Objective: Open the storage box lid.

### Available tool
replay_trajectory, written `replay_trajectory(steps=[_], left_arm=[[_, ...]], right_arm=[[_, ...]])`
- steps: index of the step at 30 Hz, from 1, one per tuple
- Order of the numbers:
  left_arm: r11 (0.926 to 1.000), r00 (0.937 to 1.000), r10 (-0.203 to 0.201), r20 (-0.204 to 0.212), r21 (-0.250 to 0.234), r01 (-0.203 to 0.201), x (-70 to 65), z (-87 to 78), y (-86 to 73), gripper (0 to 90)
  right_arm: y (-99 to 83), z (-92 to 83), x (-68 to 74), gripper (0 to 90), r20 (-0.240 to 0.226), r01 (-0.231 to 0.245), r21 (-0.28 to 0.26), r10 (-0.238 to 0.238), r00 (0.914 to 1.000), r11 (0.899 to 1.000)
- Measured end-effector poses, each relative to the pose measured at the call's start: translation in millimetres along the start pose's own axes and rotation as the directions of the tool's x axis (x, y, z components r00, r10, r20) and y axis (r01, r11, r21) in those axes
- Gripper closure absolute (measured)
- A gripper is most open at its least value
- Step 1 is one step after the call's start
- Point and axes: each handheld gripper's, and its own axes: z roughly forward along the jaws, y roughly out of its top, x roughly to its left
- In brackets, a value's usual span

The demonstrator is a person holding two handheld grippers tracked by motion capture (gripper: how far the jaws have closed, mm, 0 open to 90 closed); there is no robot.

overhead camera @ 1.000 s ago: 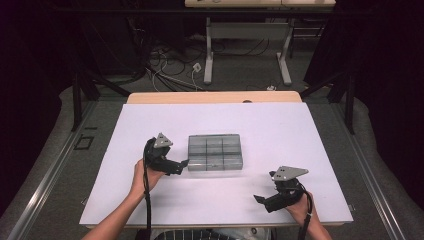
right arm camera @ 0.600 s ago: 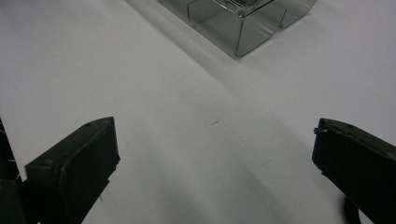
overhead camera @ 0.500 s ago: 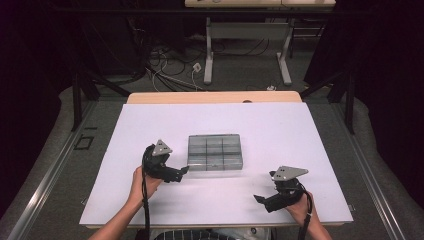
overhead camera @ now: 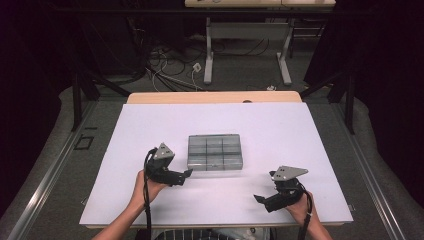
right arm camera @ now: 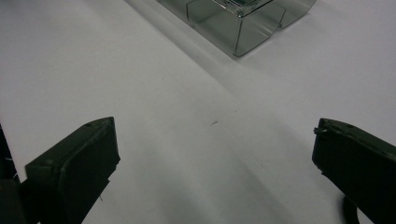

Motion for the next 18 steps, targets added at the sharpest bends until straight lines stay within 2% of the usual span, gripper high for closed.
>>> replay_trajectory(steps=[3, 7, 12, 18], left_arm=[[0.9986, 0.9985, 0.051, -0.018, -0.015, -0.052, -6.5, 0.9, -0.8, 13.3], [0.9971, 0.9975, 0.068, -0.019, -0.032, -0.069, -11.4, 3.9, -2.0, 15.3], [0.9971, 0.9977, 0.068, -0.009, -0.033, -0.068, -18.1, 7.6, -2.3, 16.1], [0.9956, 0.9955, 0.092, 0.025, -0.024, -0.091, -28.6, 14.9, -3.5, 18.4]], right_arm=[[-0.5, -0.5, -0.2, 0.0, 0.004, -0.004, 0.002, 0.004, 1.0000, 1.000], [-0.4, -0.3, -0.6, 0.0, 0.007, -0.005, -0.011, 0.005, 1.0000, 1.000], [0.1, 0.6, -1.2, 0.0, 0.001, -0.002, -0.003, 0.002, 1.0000, 1.000], [0.4, 0.7, -1.3, 0.0, 0.000, -0.003, -0.002, 0.003, 1.0000, 1.000]])
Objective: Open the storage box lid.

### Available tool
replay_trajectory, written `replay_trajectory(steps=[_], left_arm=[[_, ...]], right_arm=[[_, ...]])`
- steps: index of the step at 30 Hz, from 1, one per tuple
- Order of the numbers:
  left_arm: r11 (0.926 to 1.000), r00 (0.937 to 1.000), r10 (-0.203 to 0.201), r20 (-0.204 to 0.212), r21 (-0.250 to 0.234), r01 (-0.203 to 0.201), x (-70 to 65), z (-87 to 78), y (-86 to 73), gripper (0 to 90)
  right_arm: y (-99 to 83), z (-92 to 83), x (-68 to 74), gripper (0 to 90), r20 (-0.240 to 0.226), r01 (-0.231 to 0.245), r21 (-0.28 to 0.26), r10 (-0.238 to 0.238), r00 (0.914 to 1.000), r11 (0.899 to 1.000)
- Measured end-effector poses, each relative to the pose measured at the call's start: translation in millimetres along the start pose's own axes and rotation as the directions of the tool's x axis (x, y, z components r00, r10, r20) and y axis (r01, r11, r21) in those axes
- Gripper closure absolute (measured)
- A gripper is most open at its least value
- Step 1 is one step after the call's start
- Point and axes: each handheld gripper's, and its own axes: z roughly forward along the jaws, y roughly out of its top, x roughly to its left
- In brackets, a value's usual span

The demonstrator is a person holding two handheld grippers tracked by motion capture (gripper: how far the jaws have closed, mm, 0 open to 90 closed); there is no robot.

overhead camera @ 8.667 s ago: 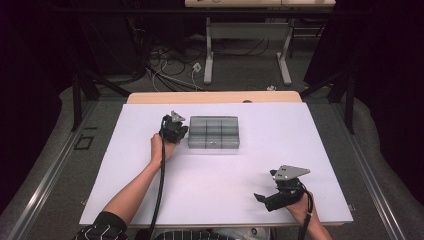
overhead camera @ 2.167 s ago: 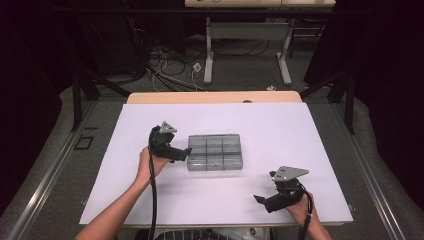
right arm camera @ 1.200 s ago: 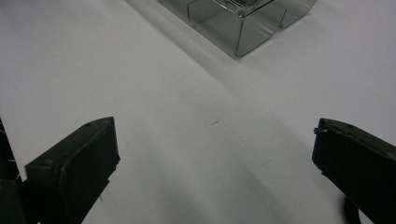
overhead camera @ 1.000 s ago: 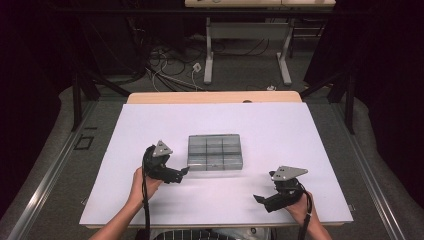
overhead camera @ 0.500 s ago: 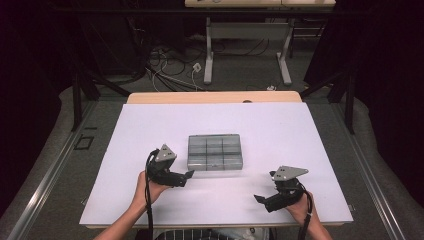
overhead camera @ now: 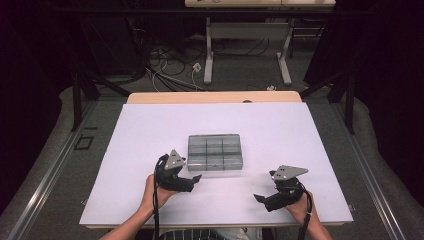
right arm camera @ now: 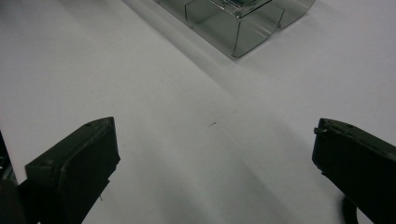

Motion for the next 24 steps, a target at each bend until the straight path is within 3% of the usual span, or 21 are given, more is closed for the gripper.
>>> replay_trajectory(steps=[10, 16, 18, 24], left_arm=[[0.9998, 0.9993, 0.022, 0.030, -0.003, -0.022, -17.5, 12.1, 1.1, 22.1], [0.9996, 0.9975, -0.017, 0.069, -0.020, 0.019, -22.4, 20.9, -0.6, 35.3], [0.9997, 0.9974, -0.020, 0.069, -0.015, 0.021, -23.6, 24.8, -0.7, 37.8], [0.9962, 0.9941, -0.086, 0.067, 0.019, 0.085, -27.0, 40.9, -1.5, 49.4]], right_arm=[[1.1, 1.6, 0.0, 0.0, -0.003, 0.000, 0.001, 0.000, 1.0000, 1.000], [0.9, 1.7, 0.1, 0.0, -0.006, 0.002, 0.003, -0.002, 1.0000, 1.000], [1.0, 2.4, 0.2, 0.0, -0.008, 0.003, 0.003, -0.003, 1.0000, 1.000], [1.6, 3.0, 1.0, 0.0, -0.006, 0.012, 0.006, -0.012, 0.9999, 1.000]])
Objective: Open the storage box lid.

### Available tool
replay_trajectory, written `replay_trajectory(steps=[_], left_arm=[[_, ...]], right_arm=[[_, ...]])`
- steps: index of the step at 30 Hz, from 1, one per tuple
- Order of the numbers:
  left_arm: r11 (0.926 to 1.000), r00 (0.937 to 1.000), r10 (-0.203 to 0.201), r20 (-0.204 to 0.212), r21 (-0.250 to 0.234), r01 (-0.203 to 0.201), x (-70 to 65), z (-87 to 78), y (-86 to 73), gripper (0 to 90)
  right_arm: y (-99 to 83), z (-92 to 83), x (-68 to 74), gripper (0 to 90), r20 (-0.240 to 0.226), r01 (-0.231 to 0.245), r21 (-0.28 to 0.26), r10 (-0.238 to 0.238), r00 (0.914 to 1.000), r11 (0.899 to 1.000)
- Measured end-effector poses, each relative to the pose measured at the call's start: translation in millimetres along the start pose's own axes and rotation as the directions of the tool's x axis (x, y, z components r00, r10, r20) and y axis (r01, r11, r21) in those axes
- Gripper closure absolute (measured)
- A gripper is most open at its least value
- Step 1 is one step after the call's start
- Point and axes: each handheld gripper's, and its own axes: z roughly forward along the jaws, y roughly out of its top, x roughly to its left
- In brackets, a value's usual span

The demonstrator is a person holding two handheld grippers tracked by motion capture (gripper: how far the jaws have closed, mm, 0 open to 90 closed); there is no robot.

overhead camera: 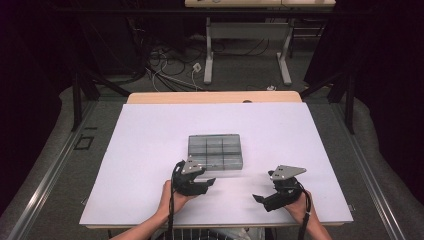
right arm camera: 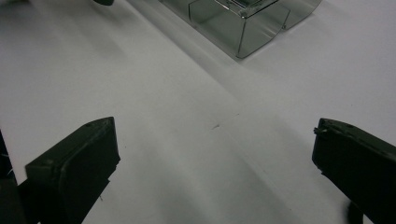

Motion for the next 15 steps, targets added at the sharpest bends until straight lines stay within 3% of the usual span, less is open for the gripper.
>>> replay_trajectory(steps=[10, 15], left_arm=[[0.9949, 0.9951, -0.098, -0.011, -0.025, 0.098, 0.4, 15.2, 1.7, 62.4], [0.9945, 0.9950, -0.099, -0.012, -0.036, 0.099, -1.0, 17.1, 2.8, 66.0]], right_arm=[[0.6, 1.3, 0.0, 0.0, -0.007, 0.007, 0.001, -0.007, 1.0000, 1.000], [0.3, 1.8, 0.3, 0.0, -0.005, 0.004, -0.005, -0.005, 1.0000, 1.000]])
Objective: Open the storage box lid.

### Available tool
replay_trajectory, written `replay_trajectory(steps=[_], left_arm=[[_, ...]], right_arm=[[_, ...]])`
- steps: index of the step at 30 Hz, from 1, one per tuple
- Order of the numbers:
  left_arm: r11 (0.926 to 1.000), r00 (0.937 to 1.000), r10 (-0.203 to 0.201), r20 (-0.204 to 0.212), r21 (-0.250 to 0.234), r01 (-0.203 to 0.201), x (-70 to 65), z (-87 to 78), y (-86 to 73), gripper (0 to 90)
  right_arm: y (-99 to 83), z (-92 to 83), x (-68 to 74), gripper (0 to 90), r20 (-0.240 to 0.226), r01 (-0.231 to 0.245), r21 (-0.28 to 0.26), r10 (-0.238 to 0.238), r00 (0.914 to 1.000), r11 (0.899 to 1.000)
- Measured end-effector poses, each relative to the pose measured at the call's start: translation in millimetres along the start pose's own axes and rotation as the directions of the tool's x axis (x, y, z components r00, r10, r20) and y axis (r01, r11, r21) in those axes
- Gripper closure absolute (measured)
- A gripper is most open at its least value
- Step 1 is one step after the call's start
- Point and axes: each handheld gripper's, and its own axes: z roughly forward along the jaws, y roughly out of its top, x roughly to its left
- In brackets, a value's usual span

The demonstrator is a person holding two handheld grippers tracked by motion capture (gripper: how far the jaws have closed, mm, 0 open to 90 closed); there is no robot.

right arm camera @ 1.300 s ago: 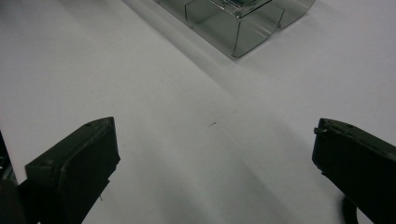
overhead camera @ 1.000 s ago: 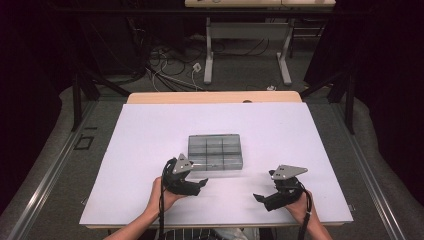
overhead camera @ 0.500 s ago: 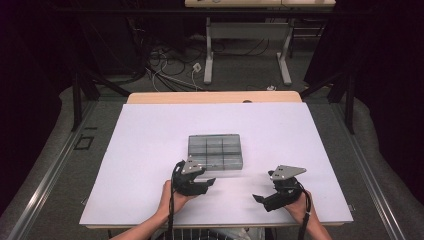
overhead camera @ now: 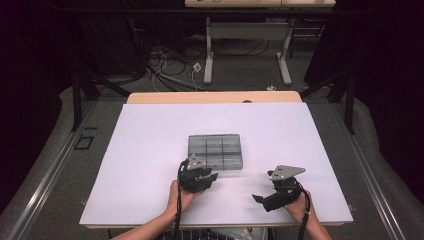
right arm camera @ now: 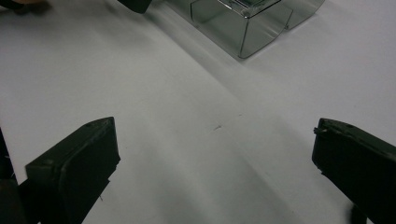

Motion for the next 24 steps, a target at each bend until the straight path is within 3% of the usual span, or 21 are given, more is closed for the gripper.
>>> replay_trajectory(steps=[3, 8, 24], left_arm=[[0.9997, 1.0000, -0.001, -0.007, -0.025, 0.001, -0.2, -0.3, 0.3, 69.7], [0.9985, 0.9991, -0.041, 0.007, -0.037, 0.041, 1.7, -0.9, -0.3, 75.6], [0.9972, 0.9989, -0.041, 0.022, -0.061, 0.042, 6.6, -1.4, -1.4, 83.0]], right_arm=[[0.3, -0.7, -0.1, 0.0, -0.004, 0.004, 0.006, -0.004, 1.0000, 1.000], [0.2, -0.7, -0.2, 0.0, -0.001, 0.004, 0.008, -0.004, 1.0000, 1.000], [0.3, -1.3, 0.5, 0.0, 0.008, 0.005, 0.009, -0.005, 1.0000, 1.000]])
